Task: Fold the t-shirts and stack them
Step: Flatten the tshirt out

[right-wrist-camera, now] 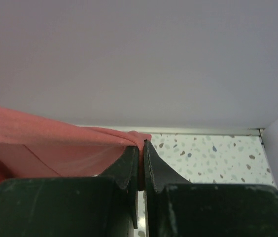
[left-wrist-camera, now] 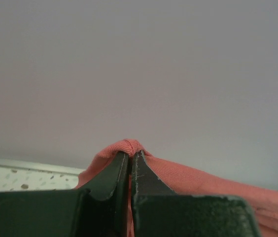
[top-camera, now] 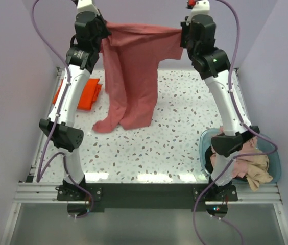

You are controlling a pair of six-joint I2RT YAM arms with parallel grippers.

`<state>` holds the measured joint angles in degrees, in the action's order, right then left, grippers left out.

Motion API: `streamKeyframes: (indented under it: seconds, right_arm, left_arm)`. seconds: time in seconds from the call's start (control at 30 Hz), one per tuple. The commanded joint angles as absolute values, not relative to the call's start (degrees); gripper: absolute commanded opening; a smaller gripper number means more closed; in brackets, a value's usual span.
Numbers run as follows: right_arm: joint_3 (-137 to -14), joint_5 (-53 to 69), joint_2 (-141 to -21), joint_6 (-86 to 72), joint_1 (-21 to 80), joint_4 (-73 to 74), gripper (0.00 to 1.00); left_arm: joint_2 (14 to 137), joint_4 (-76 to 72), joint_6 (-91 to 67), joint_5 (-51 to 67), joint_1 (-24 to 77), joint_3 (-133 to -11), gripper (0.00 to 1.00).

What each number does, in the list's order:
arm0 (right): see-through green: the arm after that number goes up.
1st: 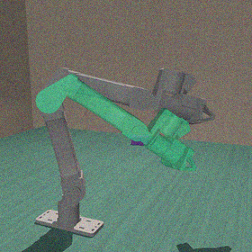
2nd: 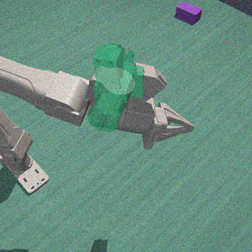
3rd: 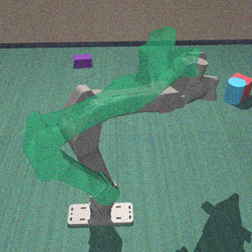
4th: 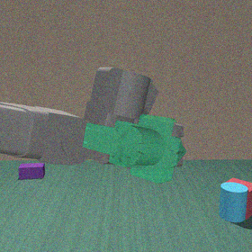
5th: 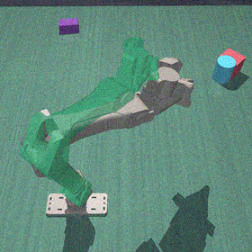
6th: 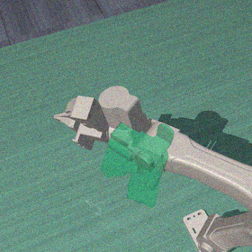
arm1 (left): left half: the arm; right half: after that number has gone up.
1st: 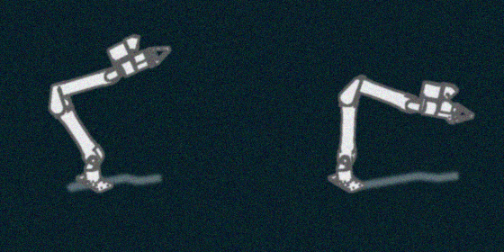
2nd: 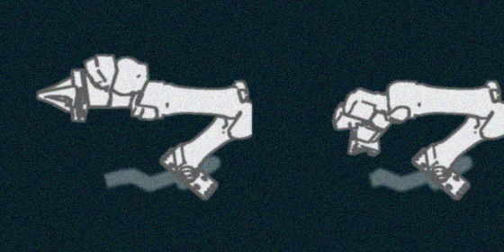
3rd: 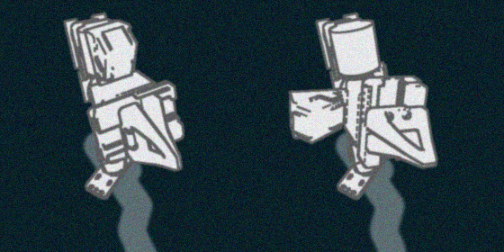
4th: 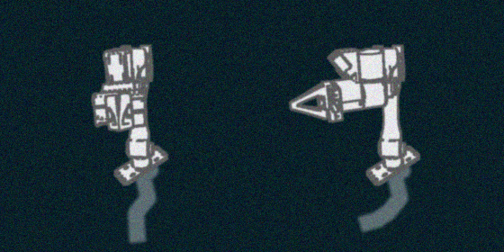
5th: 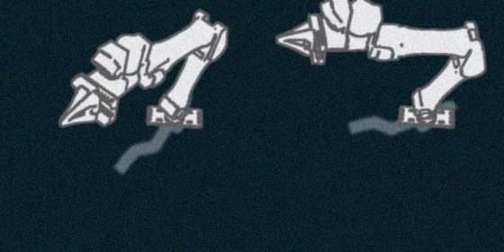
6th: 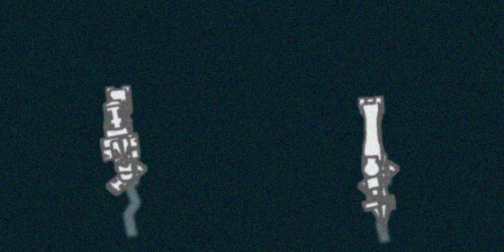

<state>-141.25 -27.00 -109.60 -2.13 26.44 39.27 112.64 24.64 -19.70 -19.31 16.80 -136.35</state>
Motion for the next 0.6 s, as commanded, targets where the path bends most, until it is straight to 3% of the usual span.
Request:
streamKeyframes:
  seconds: [0.0, 0.17, 0.27, 0.3, 0.37, 0.4, 0.53, 0.57]
  right_arm:
    - [-142.14, -26.54, -100.82, 1.84, 25.75, 27.35, 0.0]
    - [-134.58, -26.46, -90.83, 1.32, 25.75, 28.12, 0.0]
    - [-120.45, -23.13, -83.88, -1.74, 25.75, 29.09, 0.0]
    - [-110.67, -21.72, -78.45, -2.89, 25.84, 29.0, 0.0]
    - [-99.99, -19.7, -72.01, -8.33, 25.75, 29.35, 0.0]
    - [-89.4, -18.99, -66.15, -11.39, 25.84, 31.27, 0.0]
    - [-64.74, -9.54, -54.45, -30.54, 26.01, 39.63, 0.0]
    - [-60.08, -7.14, -52.4, -31.89, 26.1, 42.16, 0.0]
  left_arm:
    - [101.27, 8.1, -18.89, -15.65, 16.44, -137.82, 0.0]
    - [92.58, 9.14, -20.12, -12.66, 16.44, -132.04, 0.0]
    - [84.84, 7.74, -20.83, -14.66, 16.44, -113.35, 0.0]
    - [78.98, 7.21, -21.7, -15.2, 16.44, -100.67, 0.0]
    - [72.63, 5.63, -23.72, -17.65, 16.44, -87.08, 0.0]
    - [66.51, 5.89, -27.21, -18.19, 16.44, -74.48, 0.0]
    - [53.2, 14.9, -38.04, -19.43, 16.52, -50.31, 0.01]
    - [49.26, 16.25, -41.28, -16.47, 16.52, -46.45, 0.12]
